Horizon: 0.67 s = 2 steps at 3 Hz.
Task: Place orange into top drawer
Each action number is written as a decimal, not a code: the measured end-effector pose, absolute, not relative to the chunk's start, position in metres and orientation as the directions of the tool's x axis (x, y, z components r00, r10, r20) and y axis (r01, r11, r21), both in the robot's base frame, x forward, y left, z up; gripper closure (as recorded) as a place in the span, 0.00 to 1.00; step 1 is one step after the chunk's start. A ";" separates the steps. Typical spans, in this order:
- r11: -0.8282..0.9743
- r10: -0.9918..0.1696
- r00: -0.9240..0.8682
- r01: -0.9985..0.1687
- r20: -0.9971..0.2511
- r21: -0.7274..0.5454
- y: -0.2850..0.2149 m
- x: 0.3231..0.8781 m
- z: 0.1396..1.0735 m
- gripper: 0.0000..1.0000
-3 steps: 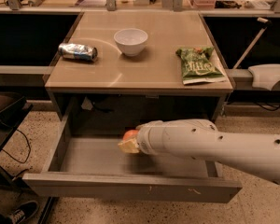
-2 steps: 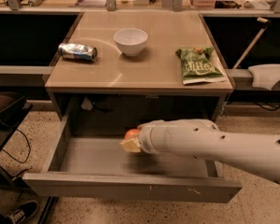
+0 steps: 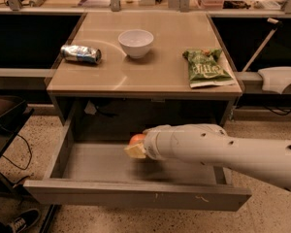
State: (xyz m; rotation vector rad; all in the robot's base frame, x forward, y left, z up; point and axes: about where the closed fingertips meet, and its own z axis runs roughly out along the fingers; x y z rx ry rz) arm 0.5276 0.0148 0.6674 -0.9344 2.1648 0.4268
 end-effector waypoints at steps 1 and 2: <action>0.681 -0.490 -0.471 -0.732 -0.733 0.015 0.015 0.528 0.667 0.11; 0.681 -0.490 -0.471 -0.732 -0.733 0.015 0.015 0.528 0.667 0.00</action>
Offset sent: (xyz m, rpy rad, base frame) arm 0.0000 0.0000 0.0000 0.0000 0.0000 0.0000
